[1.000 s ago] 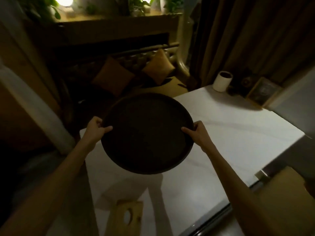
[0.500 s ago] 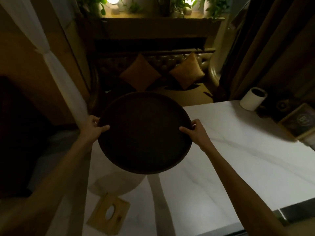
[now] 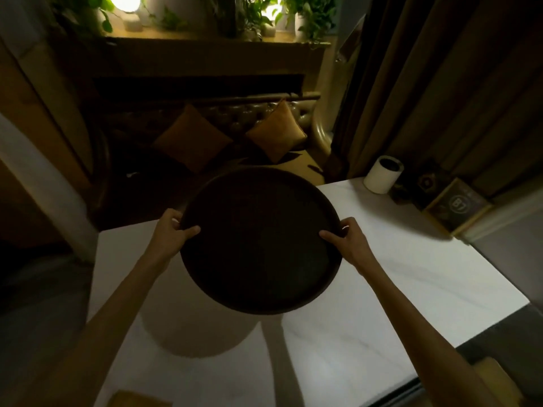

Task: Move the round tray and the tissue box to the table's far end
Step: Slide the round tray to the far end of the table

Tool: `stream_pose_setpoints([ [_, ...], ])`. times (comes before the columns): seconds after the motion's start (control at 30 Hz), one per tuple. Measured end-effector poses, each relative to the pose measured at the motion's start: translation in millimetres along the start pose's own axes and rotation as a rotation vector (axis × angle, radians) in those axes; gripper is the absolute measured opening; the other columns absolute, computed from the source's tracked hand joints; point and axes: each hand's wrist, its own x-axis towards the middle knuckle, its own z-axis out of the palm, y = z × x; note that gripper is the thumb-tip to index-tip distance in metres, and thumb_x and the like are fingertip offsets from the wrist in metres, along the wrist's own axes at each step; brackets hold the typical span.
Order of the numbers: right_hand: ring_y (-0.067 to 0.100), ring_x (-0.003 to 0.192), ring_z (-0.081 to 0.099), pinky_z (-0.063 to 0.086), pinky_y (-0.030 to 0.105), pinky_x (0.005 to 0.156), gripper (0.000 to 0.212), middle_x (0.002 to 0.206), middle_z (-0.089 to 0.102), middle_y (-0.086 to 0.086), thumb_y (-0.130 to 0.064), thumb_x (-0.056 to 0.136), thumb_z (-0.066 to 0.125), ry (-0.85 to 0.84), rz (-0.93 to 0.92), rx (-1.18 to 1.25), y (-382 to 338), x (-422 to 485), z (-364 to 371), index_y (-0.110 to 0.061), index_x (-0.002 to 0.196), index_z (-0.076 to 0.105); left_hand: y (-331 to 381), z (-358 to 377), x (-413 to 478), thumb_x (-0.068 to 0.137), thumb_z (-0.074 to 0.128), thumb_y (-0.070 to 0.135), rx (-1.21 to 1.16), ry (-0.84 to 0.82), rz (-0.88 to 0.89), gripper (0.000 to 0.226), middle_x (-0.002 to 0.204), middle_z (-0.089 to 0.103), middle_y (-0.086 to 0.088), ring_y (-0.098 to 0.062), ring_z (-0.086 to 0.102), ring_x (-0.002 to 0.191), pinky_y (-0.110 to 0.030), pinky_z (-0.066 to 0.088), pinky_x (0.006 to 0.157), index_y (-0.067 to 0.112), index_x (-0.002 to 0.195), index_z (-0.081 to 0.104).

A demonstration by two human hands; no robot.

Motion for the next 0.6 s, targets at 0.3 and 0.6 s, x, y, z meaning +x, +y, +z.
stream_pose_setpoints([
  [0.3, 0.024, 0.091, 0.062, 0.057, 0.039, 0.076, 0.051, 0.104, 0.058, 0.005, -0.045, 0.084, 0.072, -0.041, 0.018, 0.028, 130.8, 107.1, -126.3, -0.011, 0.114, 0.047, 28.4, 207.5, 8.5, 0.085, 0.070, 0.012, 0.099, 0.062, -0.058, 0.028, 0.099, 0.058, -0.014, -0.027, 0.062, 0.089, -0.039, 0.054, 0.069, 0.012, 0.093, 0.043],
  [0.6, 0.023, 0.087, 0.063, 0.055, 0.037, 0.071, 0.049, 0.099, 0.060, 0.003, -0.046, 0.082, 0.074, -0.031, 0.113, -0.001, 233.3, 153.1, -258.1, -0.012, 0.108, 0.049, 67.0, 377.0, -1.6, 0.086, 0.068, 0.013, 0.207, -0.037, -0.088, 0.026, 0.087, 0.051, -0.006, -0.022, 0.055, 0.081, -0.032, 0.046, 0.062, 0.009, 0.094, 0.043],
])
